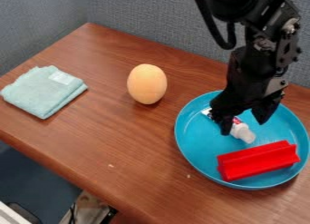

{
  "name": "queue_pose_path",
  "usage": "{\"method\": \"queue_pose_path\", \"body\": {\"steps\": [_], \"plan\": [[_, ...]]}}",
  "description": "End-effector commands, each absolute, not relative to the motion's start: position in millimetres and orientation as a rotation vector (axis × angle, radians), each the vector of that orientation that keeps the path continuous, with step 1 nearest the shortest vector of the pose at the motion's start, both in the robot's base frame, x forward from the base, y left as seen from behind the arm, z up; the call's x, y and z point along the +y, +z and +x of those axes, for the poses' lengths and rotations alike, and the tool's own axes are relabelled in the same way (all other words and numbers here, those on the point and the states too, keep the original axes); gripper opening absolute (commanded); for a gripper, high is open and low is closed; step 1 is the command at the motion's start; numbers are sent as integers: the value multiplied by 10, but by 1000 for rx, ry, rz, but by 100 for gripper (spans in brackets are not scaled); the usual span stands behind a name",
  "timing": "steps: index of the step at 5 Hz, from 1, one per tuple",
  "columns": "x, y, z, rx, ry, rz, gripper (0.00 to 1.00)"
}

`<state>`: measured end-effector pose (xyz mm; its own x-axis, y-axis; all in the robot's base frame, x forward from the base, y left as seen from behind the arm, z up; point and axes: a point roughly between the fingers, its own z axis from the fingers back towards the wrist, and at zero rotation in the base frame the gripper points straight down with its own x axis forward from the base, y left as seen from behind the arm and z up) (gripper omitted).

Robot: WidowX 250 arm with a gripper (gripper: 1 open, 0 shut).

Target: Move the toothpaste from the blue plate to the cloth on the left side of the table

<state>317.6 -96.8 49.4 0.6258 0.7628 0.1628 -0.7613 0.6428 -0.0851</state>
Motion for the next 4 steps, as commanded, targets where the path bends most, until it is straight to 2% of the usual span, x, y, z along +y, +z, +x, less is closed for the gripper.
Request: {"method": "queue_pose_path", "body": {"steps": [1,4], "plan": [[-1038,658,3179,-221,867,-48,100],[-1049,755,3169,-227,890,-77,100]]}}
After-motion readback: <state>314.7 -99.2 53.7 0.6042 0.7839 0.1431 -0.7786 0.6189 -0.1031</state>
